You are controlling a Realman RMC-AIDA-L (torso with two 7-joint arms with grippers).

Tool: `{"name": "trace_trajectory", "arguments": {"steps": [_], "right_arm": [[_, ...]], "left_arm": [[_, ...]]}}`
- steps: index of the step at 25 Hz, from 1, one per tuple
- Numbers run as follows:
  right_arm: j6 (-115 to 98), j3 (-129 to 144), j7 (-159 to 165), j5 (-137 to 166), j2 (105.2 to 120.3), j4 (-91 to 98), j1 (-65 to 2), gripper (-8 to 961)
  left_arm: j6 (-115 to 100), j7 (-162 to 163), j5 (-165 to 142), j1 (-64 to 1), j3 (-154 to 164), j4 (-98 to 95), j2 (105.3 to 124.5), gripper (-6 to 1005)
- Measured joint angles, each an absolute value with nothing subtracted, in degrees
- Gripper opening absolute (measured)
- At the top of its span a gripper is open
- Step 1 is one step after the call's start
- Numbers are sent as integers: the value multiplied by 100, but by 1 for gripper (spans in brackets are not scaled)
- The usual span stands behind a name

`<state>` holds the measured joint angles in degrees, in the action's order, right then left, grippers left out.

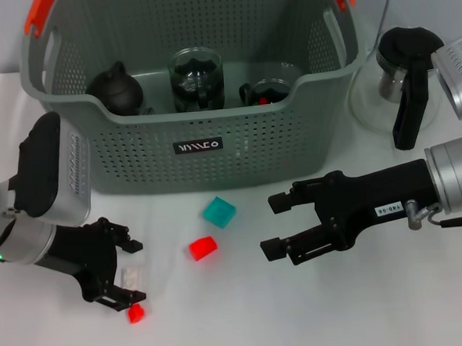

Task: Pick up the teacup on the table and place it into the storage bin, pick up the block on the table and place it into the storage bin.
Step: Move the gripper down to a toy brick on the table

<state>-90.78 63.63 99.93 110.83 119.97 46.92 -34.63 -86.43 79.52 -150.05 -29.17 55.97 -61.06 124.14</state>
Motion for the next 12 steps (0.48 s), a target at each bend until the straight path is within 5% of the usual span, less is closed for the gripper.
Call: {"name": "trace_trajectory", "arguments": {"steps": [12], "right_arm": [[-9017, 6372, 9993, 11092, 11997, 4684, -3474, 926]], "left_arm": [[-8639, 7990, -15074, -2937, 5617, -6082, 12414, 672]]}}
